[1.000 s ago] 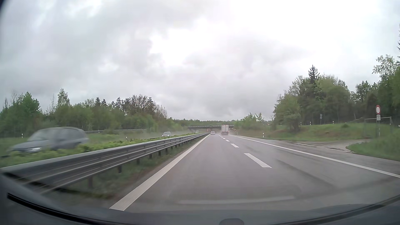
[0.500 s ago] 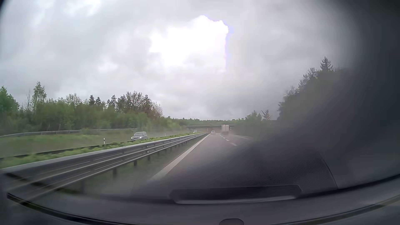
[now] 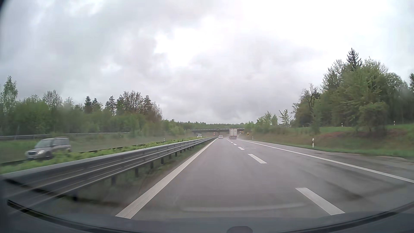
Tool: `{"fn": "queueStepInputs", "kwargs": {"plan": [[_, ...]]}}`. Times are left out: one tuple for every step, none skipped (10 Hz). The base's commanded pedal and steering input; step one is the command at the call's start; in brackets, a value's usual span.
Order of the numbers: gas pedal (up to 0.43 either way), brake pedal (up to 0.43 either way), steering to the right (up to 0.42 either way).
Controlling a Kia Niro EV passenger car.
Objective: Follow the waypoints while adhering to traffic rules and regulations
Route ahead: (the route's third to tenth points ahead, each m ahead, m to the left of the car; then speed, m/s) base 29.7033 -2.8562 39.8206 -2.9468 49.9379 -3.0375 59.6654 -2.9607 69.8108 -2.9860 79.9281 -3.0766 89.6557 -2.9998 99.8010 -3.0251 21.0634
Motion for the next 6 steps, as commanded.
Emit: {"fn": "queueStepInputs", "kwargs": {"plan": [[0.209,0.000,-0.001],[0.209,0.000,-0.001],[0.209,0.000,-0.001],[0.209,0.000,-0.001],[0.209,0.000,-0.001],[0.209,0.000,-0.001]]}}
